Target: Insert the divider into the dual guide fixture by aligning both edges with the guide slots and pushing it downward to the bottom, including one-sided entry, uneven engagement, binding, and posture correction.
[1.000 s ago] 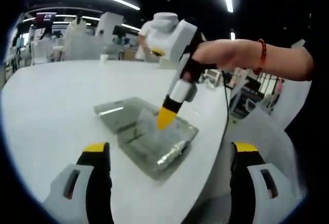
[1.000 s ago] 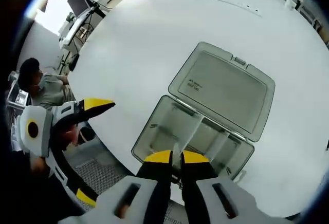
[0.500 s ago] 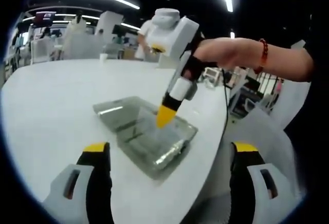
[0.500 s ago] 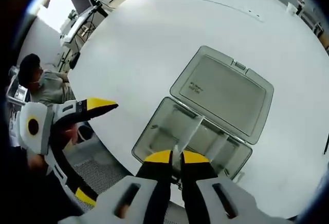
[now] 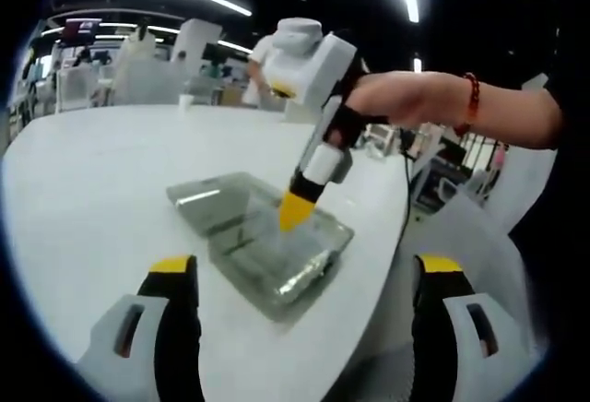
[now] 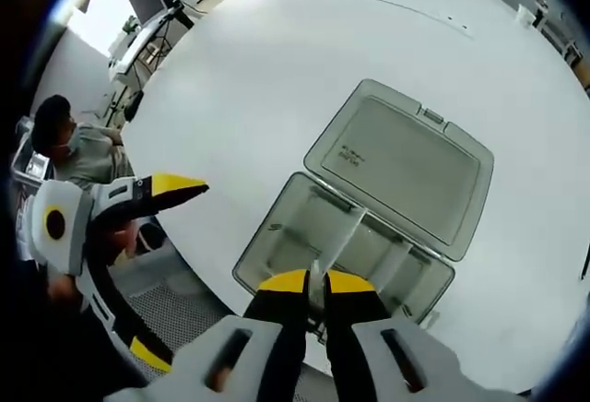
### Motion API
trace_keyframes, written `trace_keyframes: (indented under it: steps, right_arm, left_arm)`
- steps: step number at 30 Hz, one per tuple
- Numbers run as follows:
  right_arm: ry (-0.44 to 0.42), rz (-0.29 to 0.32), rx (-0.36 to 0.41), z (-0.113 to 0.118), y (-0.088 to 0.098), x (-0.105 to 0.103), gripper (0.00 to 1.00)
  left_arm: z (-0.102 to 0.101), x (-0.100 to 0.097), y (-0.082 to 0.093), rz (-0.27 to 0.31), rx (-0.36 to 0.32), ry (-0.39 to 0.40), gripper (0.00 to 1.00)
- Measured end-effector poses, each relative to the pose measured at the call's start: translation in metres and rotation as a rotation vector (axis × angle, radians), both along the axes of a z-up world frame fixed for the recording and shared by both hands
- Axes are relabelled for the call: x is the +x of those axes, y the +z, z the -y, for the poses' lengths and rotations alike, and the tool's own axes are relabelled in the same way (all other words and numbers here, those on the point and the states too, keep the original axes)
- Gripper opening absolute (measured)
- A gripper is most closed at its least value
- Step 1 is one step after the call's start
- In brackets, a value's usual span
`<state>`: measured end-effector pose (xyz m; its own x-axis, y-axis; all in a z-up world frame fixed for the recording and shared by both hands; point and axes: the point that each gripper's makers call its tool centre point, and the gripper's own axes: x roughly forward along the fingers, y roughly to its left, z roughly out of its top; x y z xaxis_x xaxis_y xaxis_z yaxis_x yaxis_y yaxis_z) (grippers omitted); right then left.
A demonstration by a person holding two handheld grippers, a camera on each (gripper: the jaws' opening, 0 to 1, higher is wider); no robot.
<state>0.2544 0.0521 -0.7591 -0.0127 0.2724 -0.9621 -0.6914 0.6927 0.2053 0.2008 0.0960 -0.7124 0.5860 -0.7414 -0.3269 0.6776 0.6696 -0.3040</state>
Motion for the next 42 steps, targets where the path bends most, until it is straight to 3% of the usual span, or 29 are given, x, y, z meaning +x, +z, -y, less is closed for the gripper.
trace_keyframes:
  steps: [22, 42]
  right_arm:
    - [0.038, -0.017, 0.01, -0.004, -0.006, 0.001, 0.01]
    - [0.089, 0.014, 0.058, -0.008, -0.024, 0.0, 0.02]
  left_arm:
    - [0.004, -0.003, -0.008, -0.042, -0.013, -0.027, 0.94]
    - [0.001, -0.004, -0.015, -0.064, 0.007, -0.019, 0.94]
